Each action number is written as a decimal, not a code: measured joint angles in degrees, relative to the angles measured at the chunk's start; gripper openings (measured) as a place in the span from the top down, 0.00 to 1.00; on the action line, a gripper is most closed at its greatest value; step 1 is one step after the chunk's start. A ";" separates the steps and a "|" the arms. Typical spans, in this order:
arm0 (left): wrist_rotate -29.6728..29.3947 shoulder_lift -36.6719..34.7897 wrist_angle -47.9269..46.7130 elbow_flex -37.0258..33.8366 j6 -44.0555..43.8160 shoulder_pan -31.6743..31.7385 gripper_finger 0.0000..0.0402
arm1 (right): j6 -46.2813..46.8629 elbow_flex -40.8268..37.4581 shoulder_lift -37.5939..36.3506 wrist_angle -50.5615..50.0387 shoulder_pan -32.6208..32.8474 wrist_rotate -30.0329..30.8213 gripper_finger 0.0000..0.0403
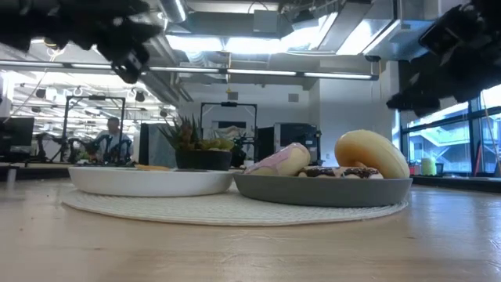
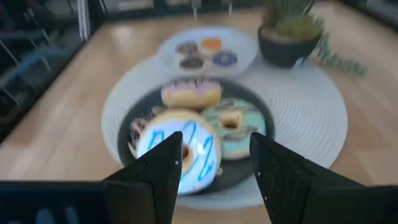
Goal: Pick & Place donuts
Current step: Return to Home Position
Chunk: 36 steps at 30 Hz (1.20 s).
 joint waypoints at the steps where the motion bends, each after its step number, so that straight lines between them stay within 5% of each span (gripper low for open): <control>1: 2.20 -1.61 3.56 -2.57 0.41 1.07 0.70 | -0.14 -0.38 -1.73 0.31 -0.06 0.06 0.53; 15: 7.94 -23.60 2.95 -16.29 1.50 8.83 0.70 | -1.69 -8.32 -22.80 -0.51 -1.89 0.46 0.53; 36: 7.76 -60.67 -32.47 -16.52 4.00 12.97 0.70 | -6.24 -7.67 -39.87 -10.22 -6.01 -7.33 0.53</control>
